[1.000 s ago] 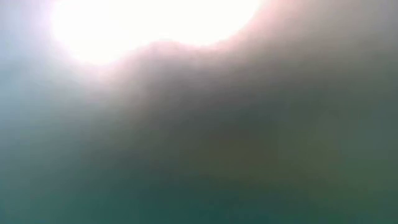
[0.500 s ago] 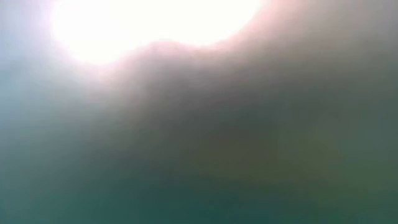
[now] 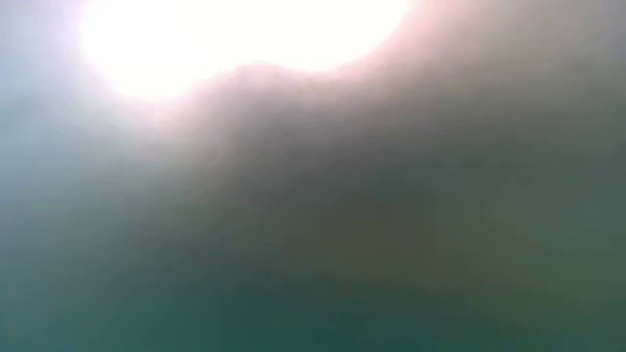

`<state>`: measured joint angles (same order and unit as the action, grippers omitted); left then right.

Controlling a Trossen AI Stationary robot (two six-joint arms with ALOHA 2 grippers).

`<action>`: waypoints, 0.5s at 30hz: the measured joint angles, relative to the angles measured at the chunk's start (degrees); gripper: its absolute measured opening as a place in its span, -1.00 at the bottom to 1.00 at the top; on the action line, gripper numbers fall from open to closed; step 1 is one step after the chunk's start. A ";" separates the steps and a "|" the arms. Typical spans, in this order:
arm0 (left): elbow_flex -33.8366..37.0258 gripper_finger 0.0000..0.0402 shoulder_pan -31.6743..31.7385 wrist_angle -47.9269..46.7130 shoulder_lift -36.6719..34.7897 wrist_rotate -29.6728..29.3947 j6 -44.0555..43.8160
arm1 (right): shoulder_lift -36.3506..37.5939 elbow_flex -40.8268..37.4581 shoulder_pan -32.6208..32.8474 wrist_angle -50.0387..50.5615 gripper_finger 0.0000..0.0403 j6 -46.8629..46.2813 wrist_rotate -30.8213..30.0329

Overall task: Sort Maruchan noodles
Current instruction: Put the blue noodle pack into the yellow bin

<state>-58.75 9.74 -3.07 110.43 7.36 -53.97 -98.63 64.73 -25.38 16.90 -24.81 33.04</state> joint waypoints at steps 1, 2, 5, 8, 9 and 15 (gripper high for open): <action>-0.01 -0.19 0.00 0.00 0.00 -0.12 -0.12 | 0.00 -0.73 0.22 -1.57 0.66 -0.82 -0.68; 0.00 -0.19 0.00 0.00 0.00 -0.11 -0.20 | 0.00 -1.47 0.38 -3.06 0.66 -1.38 -1.18; 0.01 -0.19 0.00 0.00 0.00 -0.16 -0.38 | 0.00 -3.52 0.77 -6.08 0.65 -2.88 -1.59; 0.00 -0.19 0.00 0.01 0.00 -0.18 -0.54 | -0.02 -5.39 1.51 -9.22 0.64 -4.03 -1.73; 0.00 -0.19 0.00 0.00 0.00 -0.18 -0.56 | -0.02 -5.89 1.88 -10.26 0.63 -4.46 -1.72; 0.01 -0.19 0.00 0.02 0.00 -0.22 -0.57 | -0.02 -7.13 3.78 -13.41 0.63 -5.64 -2.30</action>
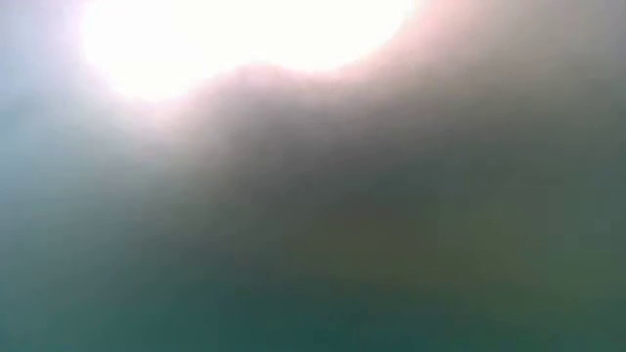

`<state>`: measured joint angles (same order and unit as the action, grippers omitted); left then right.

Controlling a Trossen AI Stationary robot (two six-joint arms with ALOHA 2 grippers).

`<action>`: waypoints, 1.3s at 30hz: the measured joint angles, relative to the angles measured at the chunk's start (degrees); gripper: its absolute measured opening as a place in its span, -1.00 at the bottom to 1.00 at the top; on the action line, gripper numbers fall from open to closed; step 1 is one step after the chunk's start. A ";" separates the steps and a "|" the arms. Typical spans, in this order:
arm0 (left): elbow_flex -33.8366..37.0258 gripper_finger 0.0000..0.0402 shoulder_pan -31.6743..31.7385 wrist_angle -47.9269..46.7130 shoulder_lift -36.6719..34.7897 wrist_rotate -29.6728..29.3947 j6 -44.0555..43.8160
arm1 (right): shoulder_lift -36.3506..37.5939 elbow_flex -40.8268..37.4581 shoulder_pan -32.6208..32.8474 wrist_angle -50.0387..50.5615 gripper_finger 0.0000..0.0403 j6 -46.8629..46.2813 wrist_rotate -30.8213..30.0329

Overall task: Sort Maruchan noodles
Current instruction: Put the blue noodle pack into the yellow bin

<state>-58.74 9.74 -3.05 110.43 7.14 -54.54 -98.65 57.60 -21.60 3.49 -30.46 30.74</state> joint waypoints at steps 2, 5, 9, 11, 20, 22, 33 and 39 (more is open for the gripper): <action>0.00 -0.19 0.00 0.00 0.00 -0.02 0.00 | 0.00 0.00 0.41 0.00 0.63 0.00 -1.08; 0.00 -0.19 0.00 0.10 0.00 -0.25 0.00 | 0.00 0.00 0.40 0.01 0.61 -0.01 -1.49; 0.09 -0.19 0.00 0.51 0.00 -0.72 0.15 | 0.00 -0.01 0.39 0.04 0.47 -0.01 -2.27; 0.09 -0.19 0.00 0.54 0.00 -0.98 0.24 | 0.00 0.00 0.39 0.04 0.34 0.02 -2.29; 0.32 -0.19 -0.11 1.51 -1.88 -3.78 3.72 | 0.00 0.00 0.23 0.76 -0.35 0.08 -2.47; 0.43 -0.19 -0.11 0.71 -3.87 -6.37 6.00 | 0.00 0.00 0.02 1.17 -0.48 0.42 -2.50; 1.90 -0.19 -0.83 -17.04 -16.16 -17.00 6.46 | 1.65 -0.02 -2.78 2.69 -0.80 5.50 3.57; 1.95 -0.19 -1.86 -24.14 -19.76 -22.01 -3.21 | 3.97 -0.02 -4.47 6.65 -0.81 9.68 9.62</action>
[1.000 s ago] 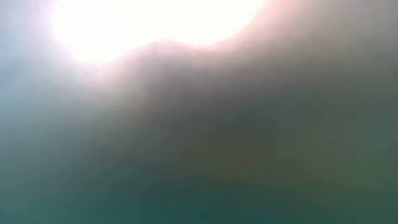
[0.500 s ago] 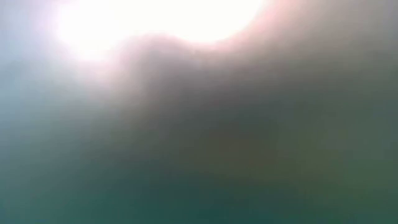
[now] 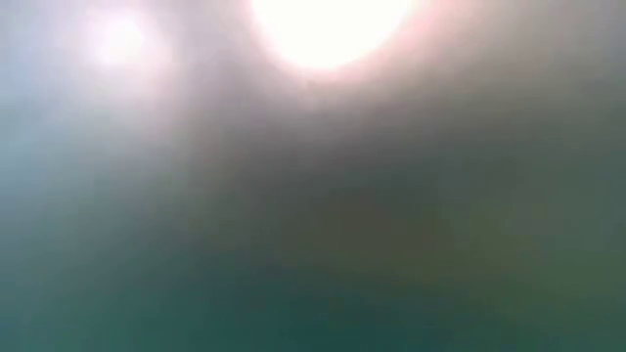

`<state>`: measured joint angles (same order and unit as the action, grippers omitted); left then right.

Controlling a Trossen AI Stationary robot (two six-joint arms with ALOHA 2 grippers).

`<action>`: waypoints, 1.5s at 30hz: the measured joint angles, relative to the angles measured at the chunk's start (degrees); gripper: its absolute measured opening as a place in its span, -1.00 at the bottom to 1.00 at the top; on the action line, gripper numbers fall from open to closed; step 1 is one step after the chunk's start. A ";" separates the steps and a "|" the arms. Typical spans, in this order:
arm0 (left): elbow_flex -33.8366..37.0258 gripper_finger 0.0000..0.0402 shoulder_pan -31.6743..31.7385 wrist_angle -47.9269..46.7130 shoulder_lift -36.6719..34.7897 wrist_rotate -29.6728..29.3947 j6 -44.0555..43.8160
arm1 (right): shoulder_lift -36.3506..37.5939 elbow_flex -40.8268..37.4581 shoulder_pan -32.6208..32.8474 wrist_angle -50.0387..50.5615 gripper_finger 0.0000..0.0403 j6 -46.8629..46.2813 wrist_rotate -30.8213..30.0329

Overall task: Sort Maruchan noodles
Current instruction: Put the blue noodle pack into the yellow bin

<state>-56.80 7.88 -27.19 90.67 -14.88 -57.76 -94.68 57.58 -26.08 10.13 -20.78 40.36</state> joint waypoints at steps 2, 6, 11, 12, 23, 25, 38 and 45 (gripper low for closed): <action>0.00 -0.19 -0.09 0.12 -0.51 -1.24 -3.04 | 0.88 0.00 -0.34 2.19 -0.81 2.03 3.48; 0.00 -0.19 -0.13 0.50 -0.27 -4.14 -6.31 | 2.53 -0.02 0.11 6.51 -0.82 3.85 8.55; 0.00 -0.19 -0.16 0.41 0.81 -4.99 -7.46 | 6.13 -0.02 2.33 10.06 -0.82 5.13 8.70; 0.00 -0.19 -0.22 0.34 0.94 -5.12 -7.33 | 7.29 -0.02 2.82 10.70 -0.82 5.43 8.63; 0.00 -0.19 -2.32 -0.32 1.29 -5.17 -4.72 | 25.60 -0.02 14.18 29.74 -0.82 -0.88 -4.51; 0.00 -0.19 -3.17 -0.32 1.29 -5.18 -4.72 | 28.55 -0.02 18.17 30.32 -0.82 -5.28 -4.47; -0.02 -0.19 -9.40 -0.32 1.29 -5.15 -5.61 | 30.63 -0.02 51.12 33.08 -0.82 -26.93 -16.74; -0.04 -0.19 -12.18 -0.29 1.29 -5.15 -6.25 | 24.74 -0.02 61.70 38.26 -0.82 -33.03 -15.66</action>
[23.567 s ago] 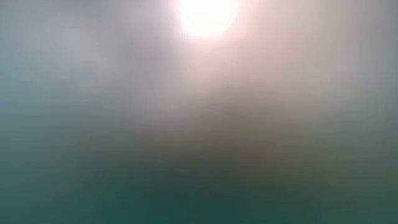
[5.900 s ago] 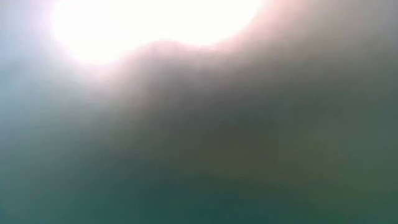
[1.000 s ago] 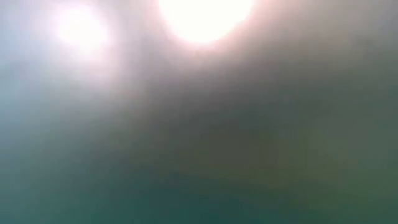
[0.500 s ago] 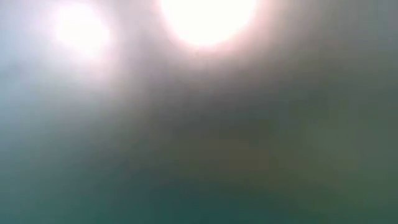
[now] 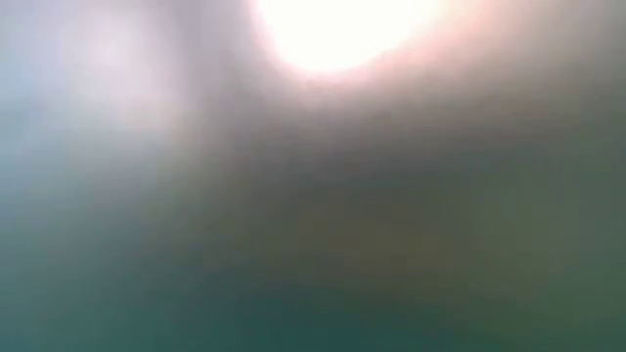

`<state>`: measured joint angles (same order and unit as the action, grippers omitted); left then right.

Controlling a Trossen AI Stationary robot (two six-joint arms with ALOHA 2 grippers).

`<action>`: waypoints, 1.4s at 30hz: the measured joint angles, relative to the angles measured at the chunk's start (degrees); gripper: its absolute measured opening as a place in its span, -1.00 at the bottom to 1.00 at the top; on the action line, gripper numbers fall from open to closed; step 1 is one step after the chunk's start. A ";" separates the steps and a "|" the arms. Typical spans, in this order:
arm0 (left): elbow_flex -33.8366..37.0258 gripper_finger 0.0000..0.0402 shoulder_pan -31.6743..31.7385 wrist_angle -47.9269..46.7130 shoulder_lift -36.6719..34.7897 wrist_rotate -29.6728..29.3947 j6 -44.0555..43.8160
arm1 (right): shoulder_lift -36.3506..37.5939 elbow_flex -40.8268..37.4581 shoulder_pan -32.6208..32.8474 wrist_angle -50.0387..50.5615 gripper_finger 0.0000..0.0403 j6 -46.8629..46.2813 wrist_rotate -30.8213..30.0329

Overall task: Sort Maruchan noodles
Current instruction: Put the blue noodle pack into the yellow bin, then put the yellow noodle pack into the green bin

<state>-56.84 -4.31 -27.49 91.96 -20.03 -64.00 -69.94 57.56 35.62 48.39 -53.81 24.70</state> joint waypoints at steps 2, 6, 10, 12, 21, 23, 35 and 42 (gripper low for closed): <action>0.00 -0.19 -0.56 -0.01 0.00 -0.04 -0.03 | -1.50 0.02 1.69 -0.42 -0.82 0.42 1.18; 0.00 -0.19 -1.02 0.00 0.00 -0.26 -0.05 | -4.59 0.02 2.36 0.30 -0.74 0.63 -0.50; 0.00 -0.19 -0.95 0.00 0.00 -0.42 -0.07 | -7.44 0.02 1.60 0.81 -0.58 0.48 -0.12; 0.00 -0.19 -0.96 -0.01 0.00 -0.44 -0.05 | -8.20 0.02 1.59 0.43 -0.49 0.40 1.88; -0.02 -0.19 -1.02 -0.02 0.00 -0.45 0.45 | -2.72 1.69 0.70 1.19 -0.22 2.36 4.13; -0.02 -0.19 -1.02 -0.02 0.00 -0.53 0.48 | -0.95 2.22 -0.23 1.48 -0.21 3.79 -1.30; -0.51 -0.19 0.77 0.16 0.00 -3.22 2.13 | 4.38 4.02 -17.80 8.66 -0.21 7.71 -38.99; -2.28 -0.19 9.60 -10.88 -0.19 -3.60 4.79 | 3.20 4.00 -32.99 8.52 -0.21 21.65 -34.93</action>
<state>-59.12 5.29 -38.37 91.78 -23.63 -59.21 -66.73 61.56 2.64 56.91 -32.16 -10.23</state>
